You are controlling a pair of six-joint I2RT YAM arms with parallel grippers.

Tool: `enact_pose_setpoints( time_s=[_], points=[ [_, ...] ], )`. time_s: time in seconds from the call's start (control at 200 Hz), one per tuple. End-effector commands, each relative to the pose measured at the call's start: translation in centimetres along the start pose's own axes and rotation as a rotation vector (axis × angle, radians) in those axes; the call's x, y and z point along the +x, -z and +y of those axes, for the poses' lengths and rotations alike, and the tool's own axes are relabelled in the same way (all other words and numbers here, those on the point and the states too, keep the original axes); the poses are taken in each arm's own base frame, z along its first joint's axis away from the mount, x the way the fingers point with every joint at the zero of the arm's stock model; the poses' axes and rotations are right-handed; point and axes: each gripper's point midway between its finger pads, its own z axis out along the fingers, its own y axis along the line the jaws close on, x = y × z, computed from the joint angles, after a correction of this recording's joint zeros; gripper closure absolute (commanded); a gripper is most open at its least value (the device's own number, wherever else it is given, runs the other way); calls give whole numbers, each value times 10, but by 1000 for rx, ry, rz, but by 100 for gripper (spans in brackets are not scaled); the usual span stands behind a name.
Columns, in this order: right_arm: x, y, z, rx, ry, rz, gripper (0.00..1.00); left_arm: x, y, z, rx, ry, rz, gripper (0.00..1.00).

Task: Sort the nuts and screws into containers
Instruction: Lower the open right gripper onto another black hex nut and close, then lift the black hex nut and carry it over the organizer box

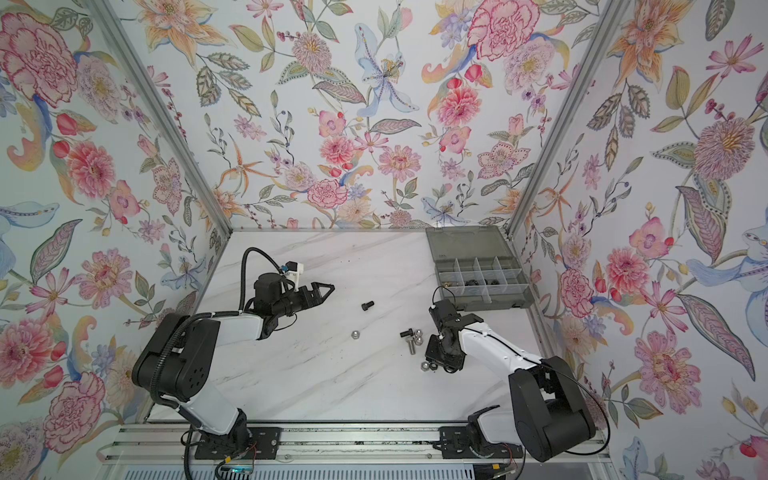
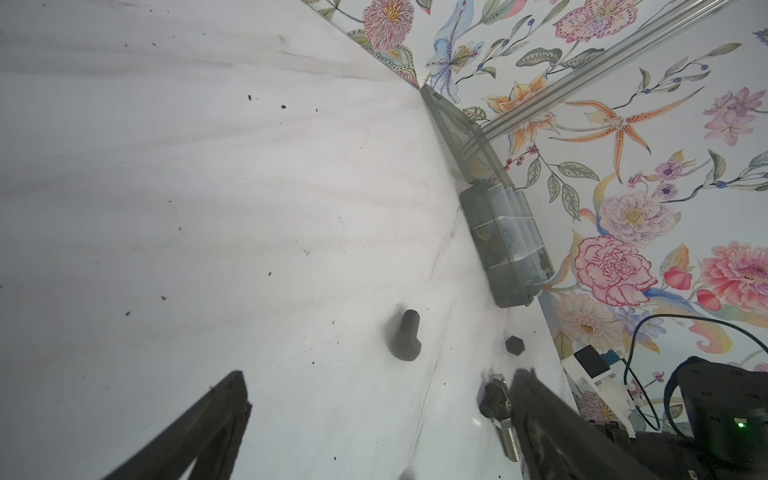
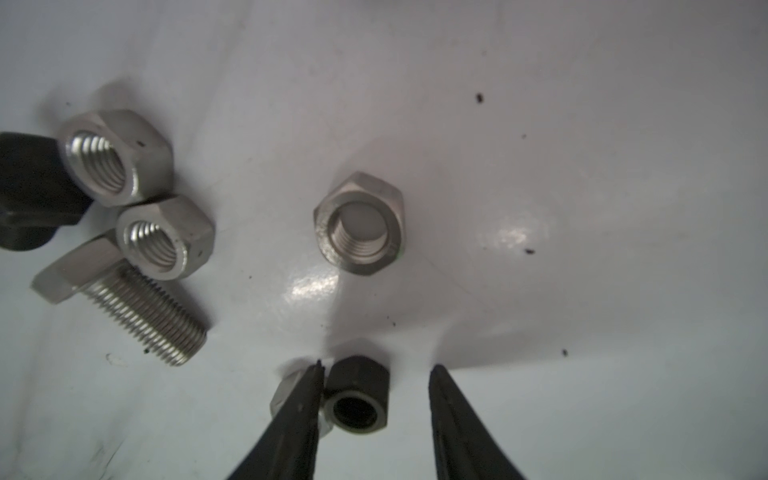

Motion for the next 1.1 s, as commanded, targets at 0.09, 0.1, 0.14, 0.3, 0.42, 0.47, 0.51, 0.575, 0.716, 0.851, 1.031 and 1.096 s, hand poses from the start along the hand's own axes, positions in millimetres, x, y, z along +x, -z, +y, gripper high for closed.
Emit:
enact_pose_setpoints(
  time_s=[0.09, 0.1, 0.14, 0.3, 0.42, 0.47, 0.51, 0.575, 0.716, 0.851, 1.031, 1.096],
  points=[
    [6, -8, -10, 55, -13, 14, 58, 7, -5, -1, 16, -6, 18, 1],
    [6, -9, -11, 57, -13, 14, 58, 6, -5, -1, 17, -6, 17, 1],
    [7, -9, -12, 62, -13, 14, 58, 6, -5, -1, 16, -7, 16, 0],
    [8, -12, -13, 79, -9, 22, 58, 7, -5, 0, 17, -4, 16, 0],
    [8, -12, -13, 81, -4, 22, 62, 7, -4, 0, 16, -3, 15, 1],
    [8, -12, -12, 79, -2, 21, 66, 6, -4, -1, 16, -5, 14, 1],
    [10, -12, -12, 77, -1, 26, 69, 7, -4, -1, 17, -5, 15, 1],
    [11, -12, -11, 69, 2, 28, 71, 6, -4, -2, 19, -6, 13, 1],
    [15, -12, -12, 62, -2, 31, 72, 6, -3, -1, 17, -5, 13, 1],
    [19, -13, -14, 64, -6, 38, 76, 7, -3, -1, 16, -3, 14, 1],
    [14, -9, -11, 52, -1, 21, 91, 7, -2, -2, 19, -6, 13, 1],
    [6, -3, -4, 23, 7, 4, 93, 6, -2, -3, 21, -6, 12, 1]
  ],
)
